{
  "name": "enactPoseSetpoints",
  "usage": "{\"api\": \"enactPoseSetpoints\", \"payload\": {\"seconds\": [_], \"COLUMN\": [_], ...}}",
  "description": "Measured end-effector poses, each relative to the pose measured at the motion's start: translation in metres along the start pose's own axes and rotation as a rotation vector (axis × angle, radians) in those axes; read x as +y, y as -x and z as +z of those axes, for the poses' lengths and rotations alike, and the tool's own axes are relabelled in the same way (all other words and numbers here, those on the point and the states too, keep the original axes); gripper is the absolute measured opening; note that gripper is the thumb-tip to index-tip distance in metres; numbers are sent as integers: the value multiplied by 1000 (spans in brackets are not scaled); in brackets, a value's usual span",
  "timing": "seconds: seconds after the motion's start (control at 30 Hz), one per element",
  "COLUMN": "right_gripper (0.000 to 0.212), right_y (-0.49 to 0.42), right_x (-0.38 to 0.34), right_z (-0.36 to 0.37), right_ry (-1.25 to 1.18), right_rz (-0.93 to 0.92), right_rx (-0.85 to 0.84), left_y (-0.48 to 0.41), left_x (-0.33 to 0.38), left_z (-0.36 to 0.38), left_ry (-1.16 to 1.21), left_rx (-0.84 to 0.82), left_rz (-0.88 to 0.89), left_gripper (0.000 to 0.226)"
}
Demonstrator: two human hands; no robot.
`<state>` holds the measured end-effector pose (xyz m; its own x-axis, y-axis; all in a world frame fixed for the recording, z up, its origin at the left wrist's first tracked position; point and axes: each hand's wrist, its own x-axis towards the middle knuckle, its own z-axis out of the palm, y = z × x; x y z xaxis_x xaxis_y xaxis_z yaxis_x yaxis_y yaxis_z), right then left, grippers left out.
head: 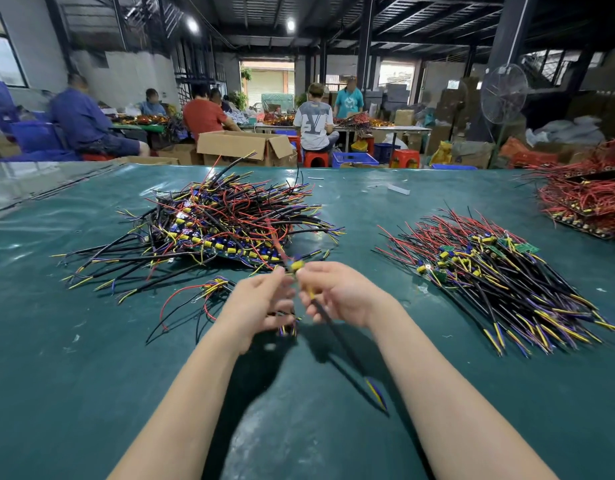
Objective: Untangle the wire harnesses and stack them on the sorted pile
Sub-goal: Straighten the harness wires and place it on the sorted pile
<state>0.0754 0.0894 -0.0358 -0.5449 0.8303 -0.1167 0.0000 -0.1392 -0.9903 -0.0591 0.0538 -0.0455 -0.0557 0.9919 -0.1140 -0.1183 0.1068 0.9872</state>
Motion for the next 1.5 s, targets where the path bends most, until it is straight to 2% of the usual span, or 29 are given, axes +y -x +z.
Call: {"api": "enactPoseSetpoints", "payload": {"seconds": [0.07,0.23,0.33,0.67,0.83,0.97,1.07,1.17,1.37,1.5], "right_gripper": [22,31,32,34,34,34,24,17,19,19], "right_y": [0,-1,1,2,4,4,2,1,4,2], "right_x": [3,9,10,9,8,14,17,17,18,18], "right_z": [12,12,10,9,-2,-10,-11,-16,-21,-18], "right_ry": [129,254,342,368,342,328,289,233,393,501], "right_rz": [65,65,61,101,116,116,82,13,-18,-51], "right_rx": [-115,-80,-123,-233,-257,-179,-127,-30,-54,-5], "left_y": [-5,-6,-8,-8,-11,-11,-9,-8,-9,-9], "left_x": [0,-3,0,6,5,5,7,8,5,3], "left_z": [-8,-18,-32,-73,-88,-83,-91,-94,-92,-95], "left_ry": [78,12,91,369,460,413,393,419,341,327], "left_rx": [130,275,421,758,856,892,1041,1129,1152,1169], "left_rz": [109,165,195,287,327,400,513,548,557,540], "left_gripper": [20,14,16,23,23,23,26,29,29,26]}}
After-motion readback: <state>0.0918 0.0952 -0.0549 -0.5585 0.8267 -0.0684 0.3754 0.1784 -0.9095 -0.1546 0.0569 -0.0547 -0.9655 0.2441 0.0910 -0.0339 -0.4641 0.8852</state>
